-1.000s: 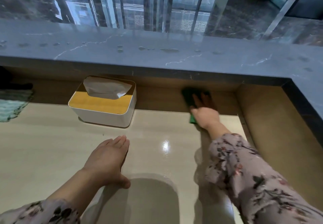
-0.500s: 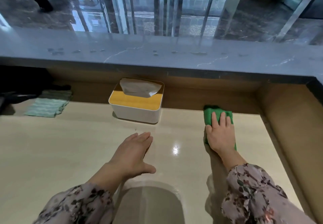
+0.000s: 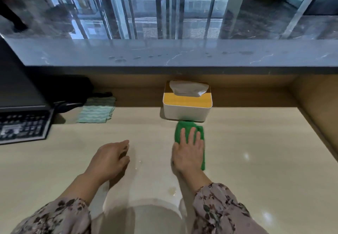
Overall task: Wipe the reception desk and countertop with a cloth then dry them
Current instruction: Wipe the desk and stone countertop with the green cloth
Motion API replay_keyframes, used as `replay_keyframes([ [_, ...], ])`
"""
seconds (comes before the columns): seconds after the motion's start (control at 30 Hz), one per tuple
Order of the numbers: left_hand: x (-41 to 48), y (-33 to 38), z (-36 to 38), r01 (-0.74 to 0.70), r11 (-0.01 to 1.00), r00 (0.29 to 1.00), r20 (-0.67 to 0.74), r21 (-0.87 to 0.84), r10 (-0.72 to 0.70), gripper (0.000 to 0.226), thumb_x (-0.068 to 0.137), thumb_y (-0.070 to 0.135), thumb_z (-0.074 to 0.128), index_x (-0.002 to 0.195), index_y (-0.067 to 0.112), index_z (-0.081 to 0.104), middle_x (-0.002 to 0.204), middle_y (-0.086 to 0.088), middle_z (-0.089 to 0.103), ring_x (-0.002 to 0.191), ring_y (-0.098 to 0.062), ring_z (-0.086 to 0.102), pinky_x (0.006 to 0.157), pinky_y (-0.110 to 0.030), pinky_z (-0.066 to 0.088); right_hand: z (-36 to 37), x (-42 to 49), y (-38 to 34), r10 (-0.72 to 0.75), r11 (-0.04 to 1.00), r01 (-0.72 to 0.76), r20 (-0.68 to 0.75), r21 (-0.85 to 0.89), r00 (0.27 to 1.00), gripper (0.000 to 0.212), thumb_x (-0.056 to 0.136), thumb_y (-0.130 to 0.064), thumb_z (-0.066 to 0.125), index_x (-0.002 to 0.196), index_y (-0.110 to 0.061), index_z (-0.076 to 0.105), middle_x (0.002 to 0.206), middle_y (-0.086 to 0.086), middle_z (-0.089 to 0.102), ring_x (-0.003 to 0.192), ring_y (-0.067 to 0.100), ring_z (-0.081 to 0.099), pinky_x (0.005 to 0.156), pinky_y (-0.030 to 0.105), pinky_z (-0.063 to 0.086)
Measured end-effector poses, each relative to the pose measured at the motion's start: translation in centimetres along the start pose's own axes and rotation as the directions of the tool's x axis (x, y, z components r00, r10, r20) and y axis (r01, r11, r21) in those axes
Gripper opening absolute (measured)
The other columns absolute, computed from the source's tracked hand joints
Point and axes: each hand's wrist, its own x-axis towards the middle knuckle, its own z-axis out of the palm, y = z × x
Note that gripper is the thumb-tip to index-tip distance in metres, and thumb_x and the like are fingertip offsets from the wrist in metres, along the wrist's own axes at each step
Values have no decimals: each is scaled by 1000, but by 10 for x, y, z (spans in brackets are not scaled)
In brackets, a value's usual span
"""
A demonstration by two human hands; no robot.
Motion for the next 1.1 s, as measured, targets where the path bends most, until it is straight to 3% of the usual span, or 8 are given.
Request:
replay_keyframes([
  [0.17, -11, -53, -10, 67, 997, 995, -76, -32, -69, 27, 90, 23, 60, 117, 19, 66, 104, -1, 71, 96, -21, 64, 76, -27, 45, 30, -17, -93, -413, 908, 419, 113, -29, 904, 56, 102, -42, 15, 153, -28, -3, 159, 8, -18, 146, 29, -18, 119, 43, -9],
  [0.3, -16, -73, -16, 99, 993, 994, -43, -62, -102, 4, 88, 28, 65, 85, 30, 65, 81, 11, 69, 81, -16, 64, 68, -28, 48, 38, -12, -106, -503, 853, 516, 141, -76, 853, 54, 102, -42, 16, 153, -32, -1, 160, 3, -16, 147, 22, -15, 120, 37, -7],
  [0.4, -15, -75, -15, 86, 993, 996, -9, -75, -87, 13, 86, 29, 67, 73, 31, 63, 75, 13, 68, 76, -13, 62, 67, -30, 51, 33, -4, -72, -449, 889, 454, 82, -61, 890, 57, 98, -47, 9, 153, -32, 4, 161, 3, -10, 148, 20, -9, 121, 36, -2],
  [0.5, -15, -70, -14, 48, 995, 999, 20, -87, -47, 13, 86, 31, 66, 73, 30, 64, 77, 11, 69, 78, -15, 62, 69, -32, 52, 24, -1, -17, -264, 963, 262, -31, -60, 964, 70, 88, -52, -1, 153, -28, 11, 161, 8, 1, 148, 25, 0, 121, 37, 5],
  [0.6, -16, -65, -12, 26, 991, 999, 27, -132, -23, 13, 87, 32, 65, 75, 28, 65, 76, 10, 68, 76, -14, 62, 69, -32, 51, 13, -9, 49, -43, 998, 38, -106, -53, 993, 63, 95, -48, 8, 153, -24, 12, 160, 13, 7, 148, 28, 6, 120, 39, 10],
  [0.73, -22, -66, -11, 79, 968, 997, 2, -238, -81, 16, 89, 24, 59, 74, 23, 64, 67, 11, 63, 68, -13, 58, 60, -27, 42, 5, -38, 95, 182, 983, -182, -163, 12, 970, 55, 102, -35, 26, 154, -18, 15, 159, 18, 11, 146, 33, 12, 118, 41, 13],
  [0.93, -42, -87, -12, 269, 866, 955, 1, -422, -296, 21, 86, 25, 60, 69, 16, 67, 65, 2, 66, 72, -25, 62, 67, -32, 47, 29, -69, 18, 343, 939, -337, -169, 62, 924, 58, 102, -38, 19, 154, -18, 3, 160, 18, 2, 147, 35, 5, 119, 43, 9],
  [1.1, -63, -109, -14, 280, 881, 948, -34, -383, -316, 45, 96, 32, 51, 56, 13, 59, 59, 7, 59, 56, -7, 53, 52, -24, 33, 59, -87, -95, 158, 986, -153, -86, 66, 984, 59, 102, -39, 16, 153, -20, -7, 159, 16, -11, 147, 33, -6, 120, 44, -1],
])
